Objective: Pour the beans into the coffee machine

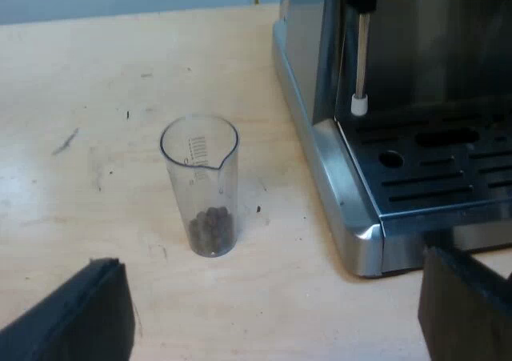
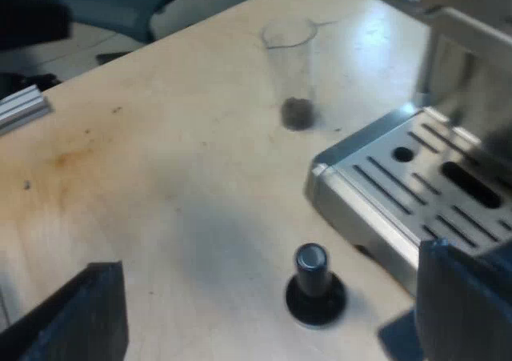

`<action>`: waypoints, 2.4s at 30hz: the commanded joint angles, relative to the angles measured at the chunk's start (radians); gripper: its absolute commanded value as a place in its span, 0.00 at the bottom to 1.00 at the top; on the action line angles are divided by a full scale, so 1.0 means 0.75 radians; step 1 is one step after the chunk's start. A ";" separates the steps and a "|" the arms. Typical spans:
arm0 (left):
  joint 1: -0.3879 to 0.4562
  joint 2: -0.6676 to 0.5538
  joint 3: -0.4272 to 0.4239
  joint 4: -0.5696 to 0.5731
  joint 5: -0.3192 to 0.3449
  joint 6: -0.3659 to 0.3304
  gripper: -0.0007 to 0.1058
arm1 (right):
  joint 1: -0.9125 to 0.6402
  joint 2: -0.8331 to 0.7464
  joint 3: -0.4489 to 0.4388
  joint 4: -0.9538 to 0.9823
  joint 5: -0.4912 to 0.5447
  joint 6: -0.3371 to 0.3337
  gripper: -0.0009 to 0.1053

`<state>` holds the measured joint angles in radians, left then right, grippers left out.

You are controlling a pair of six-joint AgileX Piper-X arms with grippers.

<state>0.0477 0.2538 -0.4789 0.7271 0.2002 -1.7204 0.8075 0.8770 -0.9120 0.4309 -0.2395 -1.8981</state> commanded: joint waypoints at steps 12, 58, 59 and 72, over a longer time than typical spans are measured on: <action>0.002 0.038 0.254 -0.465 -0.003 -0.003 0.82 | 0.031 0.086 -0.009 -0.103 0.076 -0.017 0.75; 0.002 1.399 0.415 -2.021 -0.104 -0.014 0.82 | 0.031 0.086 -0.009 -0.112 0.076 -0.007 0.75; 0.002 1.441 0.392 -2.025 -0.104 -0.014 0.82 | 0.031 0.086 -0.009 -0.112 0.076 -0.007 0.75; 0.002 1.756 0.152 -2.025 -0.101 -0.014 0.82 | 0.031 0.086 -0.009 -0.112 0.076 -0.007 0.75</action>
<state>0.0477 1.5693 -0.3528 -0.7718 0.1267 -1.7204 0.8288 0.9454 -0.9120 0.3566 -0.1821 -1.8962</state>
